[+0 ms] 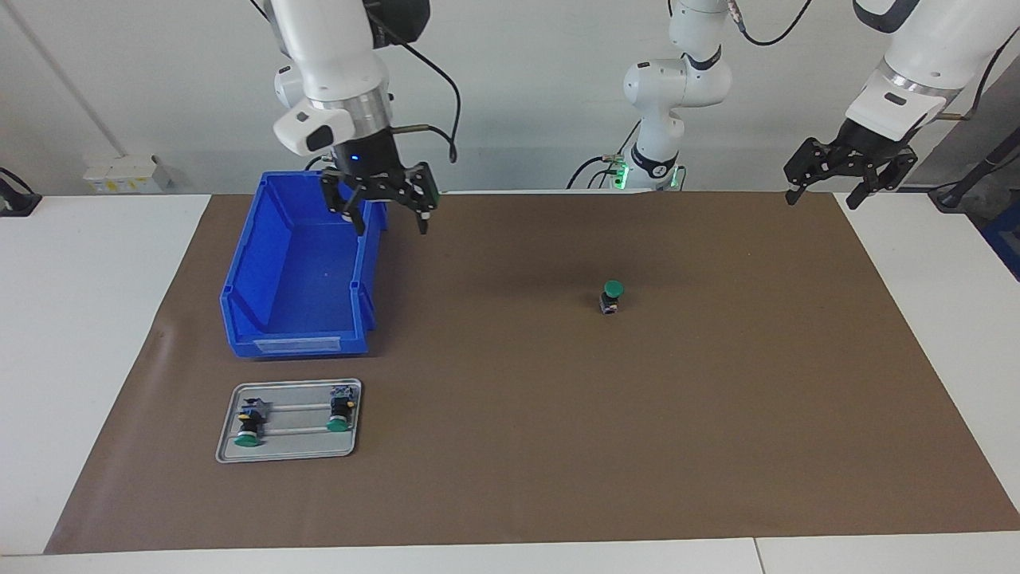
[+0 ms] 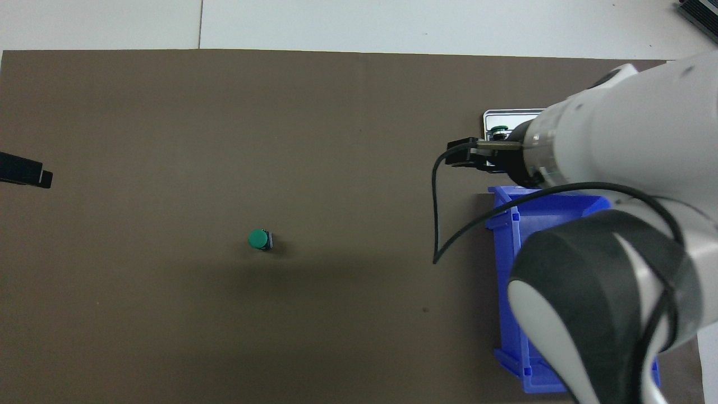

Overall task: Place and press button with both arms
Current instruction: 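Reach the right gripper across to the green button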

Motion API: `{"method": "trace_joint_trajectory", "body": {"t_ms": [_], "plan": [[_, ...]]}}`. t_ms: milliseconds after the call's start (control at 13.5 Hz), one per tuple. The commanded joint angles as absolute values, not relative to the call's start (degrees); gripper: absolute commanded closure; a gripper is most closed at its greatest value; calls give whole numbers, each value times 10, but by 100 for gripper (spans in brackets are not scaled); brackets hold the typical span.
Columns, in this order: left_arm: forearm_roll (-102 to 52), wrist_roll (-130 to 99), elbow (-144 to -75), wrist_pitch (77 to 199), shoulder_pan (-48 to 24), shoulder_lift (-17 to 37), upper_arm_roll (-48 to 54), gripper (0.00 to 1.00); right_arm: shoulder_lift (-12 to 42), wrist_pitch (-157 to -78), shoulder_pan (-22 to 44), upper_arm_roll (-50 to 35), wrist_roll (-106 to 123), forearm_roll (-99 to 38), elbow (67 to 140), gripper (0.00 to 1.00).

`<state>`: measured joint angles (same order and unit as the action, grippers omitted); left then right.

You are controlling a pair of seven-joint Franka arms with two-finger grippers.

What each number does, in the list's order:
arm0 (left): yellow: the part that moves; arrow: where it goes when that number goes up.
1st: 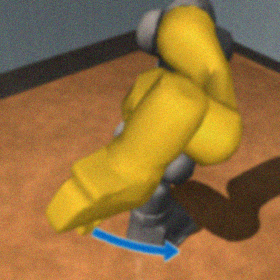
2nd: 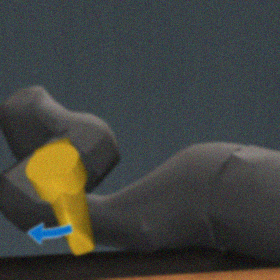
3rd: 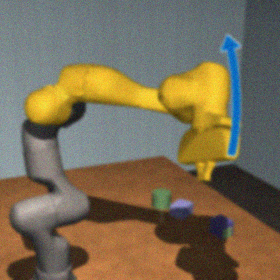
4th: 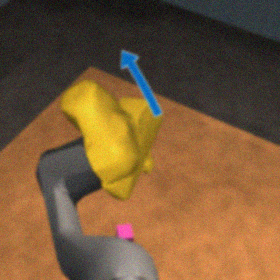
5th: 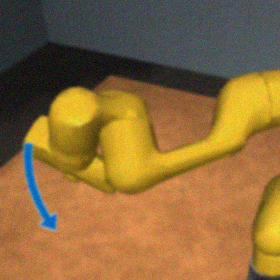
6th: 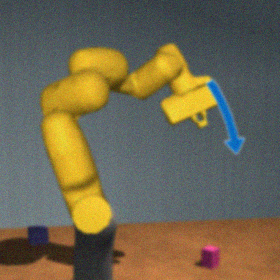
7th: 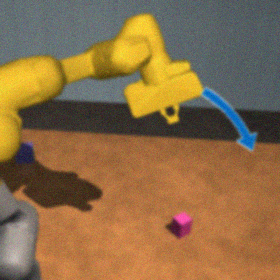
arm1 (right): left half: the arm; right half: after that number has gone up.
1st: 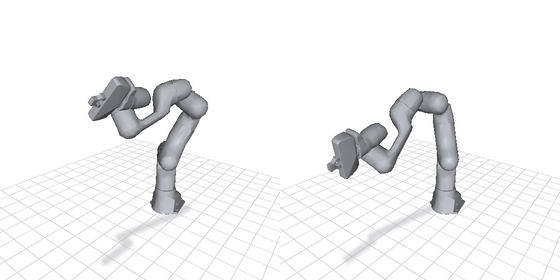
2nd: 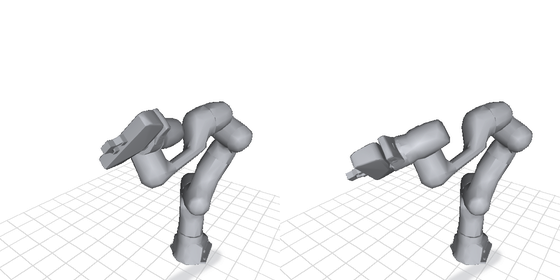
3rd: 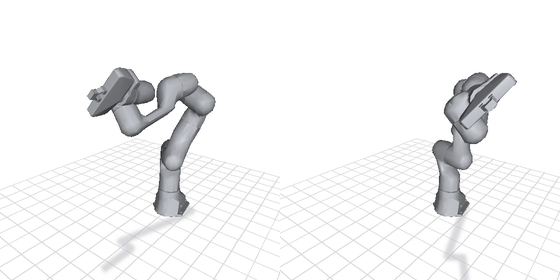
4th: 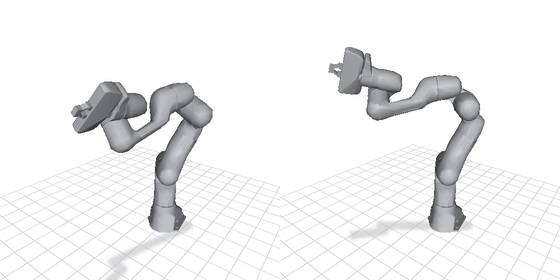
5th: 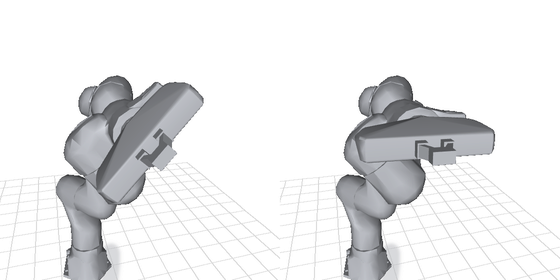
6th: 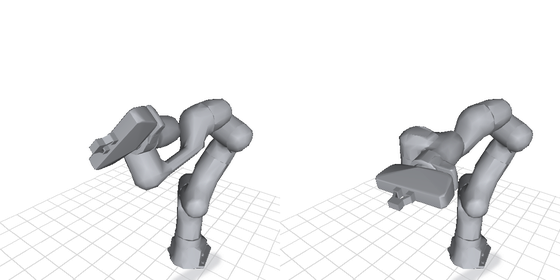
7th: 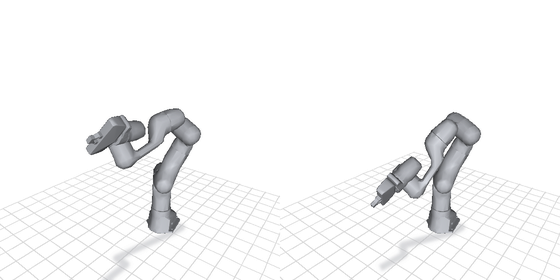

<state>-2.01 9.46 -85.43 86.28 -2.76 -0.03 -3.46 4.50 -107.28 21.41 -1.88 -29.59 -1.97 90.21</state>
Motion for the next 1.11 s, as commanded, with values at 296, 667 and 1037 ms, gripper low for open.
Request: {"method": "trace_joint_trajectory", "body": {"t_ms": [296, 667, 1037], "plan": [[-33, 96, -870, 887, -32, -12, -40, 0, 207, -1265, 402, -16, -464, 16, 886, 0], [-31, 97, -874, 878, -31, -15, -40, 0, 332, -1310, 479, -15, -545, 107, 826, 0], [-31, 98, -874, 877, -31, -15, -40, 0, 354, -1340, 492, -16, -554, 136, 823, 0]]}}
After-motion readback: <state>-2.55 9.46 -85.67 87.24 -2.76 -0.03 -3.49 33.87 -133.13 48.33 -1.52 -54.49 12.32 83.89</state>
